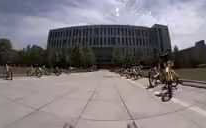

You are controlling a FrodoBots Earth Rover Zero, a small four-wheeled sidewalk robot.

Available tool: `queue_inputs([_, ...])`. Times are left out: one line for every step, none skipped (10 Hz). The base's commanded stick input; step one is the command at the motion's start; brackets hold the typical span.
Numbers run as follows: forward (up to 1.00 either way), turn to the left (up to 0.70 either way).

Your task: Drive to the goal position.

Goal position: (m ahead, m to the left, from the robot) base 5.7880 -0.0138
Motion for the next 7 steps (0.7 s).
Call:
queue_inputs([0.45, 0.0])
queue_inputs([0.45, 0.0])
queue_inputs([0.45, 0.0])
queue_inputs([0.45, 0.0])
queue_inputs([0.45, 0.0])
queue_inputs([0.45, 0.0])
queue_inputs([0.45, 0.0])
